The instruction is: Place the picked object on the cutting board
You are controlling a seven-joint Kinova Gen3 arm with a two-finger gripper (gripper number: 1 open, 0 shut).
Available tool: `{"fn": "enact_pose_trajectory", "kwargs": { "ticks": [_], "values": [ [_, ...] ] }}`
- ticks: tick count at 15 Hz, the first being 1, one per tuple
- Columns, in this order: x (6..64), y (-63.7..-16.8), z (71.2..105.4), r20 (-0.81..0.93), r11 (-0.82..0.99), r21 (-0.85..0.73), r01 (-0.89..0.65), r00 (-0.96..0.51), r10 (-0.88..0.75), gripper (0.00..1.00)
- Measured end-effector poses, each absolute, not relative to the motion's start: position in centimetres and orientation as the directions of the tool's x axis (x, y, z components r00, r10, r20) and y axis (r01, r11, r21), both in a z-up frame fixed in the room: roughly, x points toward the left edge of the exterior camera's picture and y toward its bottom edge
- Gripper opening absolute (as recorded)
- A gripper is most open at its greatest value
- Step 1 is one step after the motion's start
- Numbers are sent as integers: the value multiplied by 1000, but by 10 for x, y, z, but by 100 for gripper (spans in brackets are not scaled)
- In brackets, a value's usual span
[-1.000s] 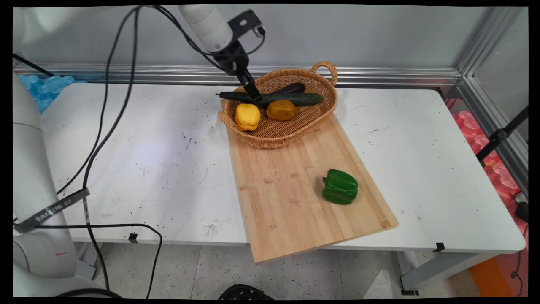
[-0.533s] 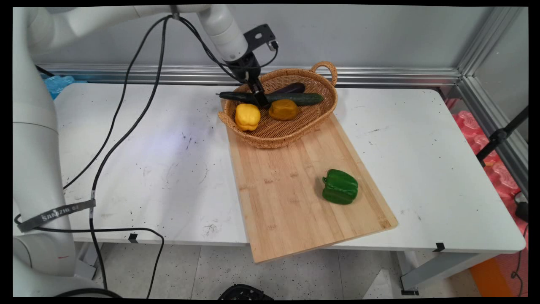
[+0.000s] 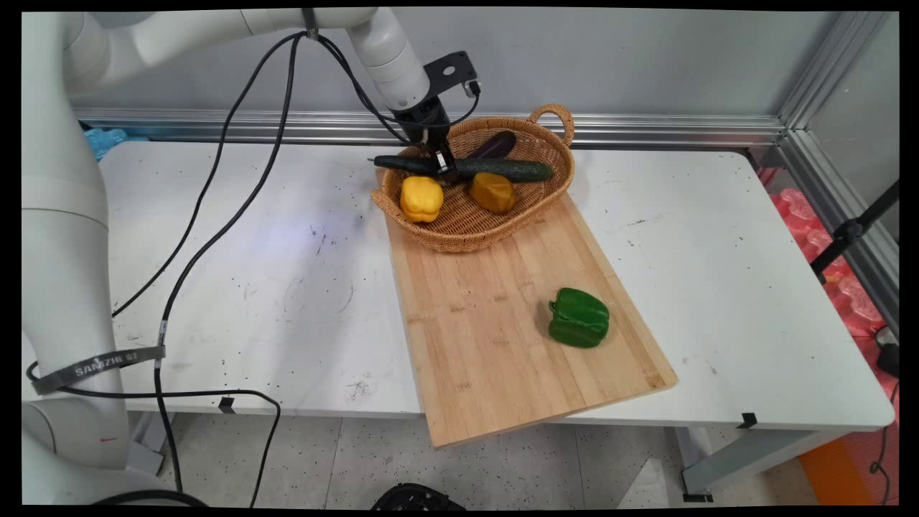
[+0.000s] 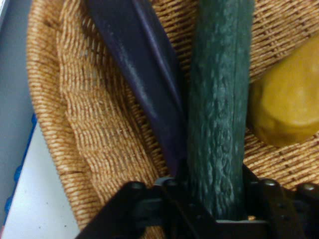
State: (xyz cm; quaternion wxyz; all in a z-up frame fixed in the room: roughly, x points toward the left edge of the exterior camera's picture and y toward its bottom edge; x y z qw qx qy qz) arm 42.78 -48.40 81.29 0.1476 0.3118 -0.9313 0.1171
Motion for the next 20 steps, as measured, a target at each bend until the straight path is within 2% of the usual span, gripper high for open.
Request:
{"fn": "enact_pose_trajectory", "kwargs": {
  "ticks": [8, 14, 20],
  "values": [
    [429, -476, 839, 346, 800, -156, -580, -791, -505, 0],
    [434, -457, 885, 357, 794, -179, -581, -790, -498, 0],
    [440, -423, 948, 388, 763, -188, -618, -761, -520, 0]
  ]
}}
